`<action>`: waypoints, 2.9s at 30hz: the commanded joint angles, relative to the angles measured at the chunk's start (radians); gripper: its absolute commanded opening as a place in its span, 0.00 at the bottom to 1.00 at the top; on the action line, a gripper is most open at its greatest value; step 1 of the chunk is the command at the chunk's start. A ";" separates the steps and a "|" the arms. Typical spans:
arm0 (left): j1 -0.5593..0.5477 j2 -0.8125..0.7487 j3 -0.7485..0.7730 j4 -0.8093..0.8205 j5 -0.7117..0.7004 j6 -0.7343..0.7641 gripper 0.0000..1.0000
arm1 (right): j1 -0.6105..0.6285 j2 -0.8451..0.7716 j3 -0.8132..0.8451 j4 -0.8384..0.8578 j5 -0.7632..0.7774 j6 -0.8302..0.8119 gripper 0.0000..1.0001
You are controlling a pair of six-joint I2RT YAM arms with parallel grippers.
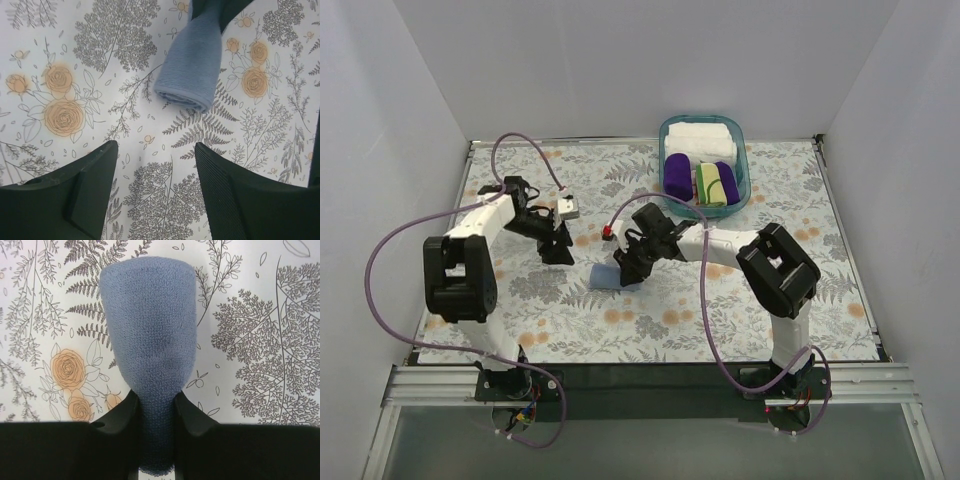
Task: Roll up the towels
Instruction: Place the rolled towel into the container
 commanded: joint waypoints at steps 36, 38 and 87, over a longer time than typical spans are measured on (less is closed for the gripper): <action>-0.038 -0.380 -0.163 0.268 0.003 -0.282 0.61 | -0.856 -0.222 0.257 -0.202 0.003 0.477 0.01; -0.038 -0.383 -0.169 0.266 -0.005 -0.279 0.62 | -0.854 -0.216 0.276 -0.201 0.118 0.480 0.01; -0.038 -0.353 -0.178 0.266 -0.018 -0.389 0.97 | -0.730 0.048 0.305 -0.132 0.349 0.497 0.28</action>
